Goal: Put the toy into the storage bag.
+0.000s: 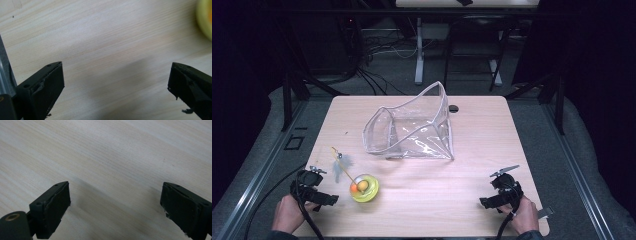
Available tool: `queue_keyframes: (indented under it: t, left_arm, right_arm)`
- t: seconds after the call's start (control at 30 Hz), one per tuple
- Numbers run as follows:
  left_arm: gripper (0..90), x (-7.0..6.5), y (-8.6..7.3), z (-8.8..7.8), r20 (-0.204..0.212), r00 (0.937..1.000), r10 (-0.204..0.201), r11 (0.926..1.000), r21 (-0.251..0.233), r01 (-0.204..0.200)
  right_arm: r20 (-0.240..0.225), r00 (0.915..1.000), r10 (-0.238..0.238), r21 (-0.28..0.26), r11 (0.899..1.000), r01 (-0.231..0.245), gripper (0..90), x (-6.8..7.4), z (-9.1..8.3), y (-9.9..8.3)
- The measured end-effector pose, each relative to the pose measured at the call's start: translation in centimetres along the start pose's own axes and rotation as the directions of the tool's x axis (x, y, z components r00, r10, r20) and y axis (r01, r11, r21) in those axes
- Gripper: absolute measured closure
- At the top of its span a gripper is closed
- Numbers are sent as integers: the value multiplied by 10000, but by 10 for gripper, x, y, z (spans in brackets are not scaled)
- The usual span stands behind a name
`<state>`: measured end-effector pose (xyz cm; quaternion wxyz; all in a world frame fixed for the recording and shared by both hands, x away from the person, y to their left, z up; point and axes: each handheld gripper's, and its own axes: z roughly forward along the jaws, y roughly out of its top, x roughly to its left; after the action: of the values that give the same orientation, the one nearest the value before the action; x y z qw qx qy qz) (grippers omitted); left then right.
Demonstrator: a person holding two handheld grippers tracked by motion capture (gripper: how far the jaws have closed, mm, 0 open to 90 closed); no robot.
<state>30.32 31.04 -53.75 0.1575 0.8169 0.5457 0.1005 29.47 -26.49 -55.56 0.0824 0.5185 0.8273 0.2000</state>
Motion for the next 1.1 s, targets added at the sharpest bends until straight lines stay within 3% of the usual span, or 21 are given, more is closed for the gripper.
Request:
queue_keyframes:
  t: [0.2,0.53,0.83,1.1]
  left_arm:
    - [3,0,-4,-14,617,9980,-162,9995,-269,179]
    - [3,-8,-4,-27,768,9965,340,9978,-601,-294]
    - [2,-13,-3,-40,1128,9927,424,9949,-962,-315]
    - [2,-18,4,-53,1355,9880,737,9885,-1407,-544]
  right_arm:
    - [71,10000,-8,-115,9999,8,88,0,-3,-1]
    - [146,9997,-197,-76,9998,198,83,3,-4,2]
    - [108,9995,-310,-59,9995,311,83,4,-1,5]
    - [196,9990,-390,53,9992,389,82,4,0,3]
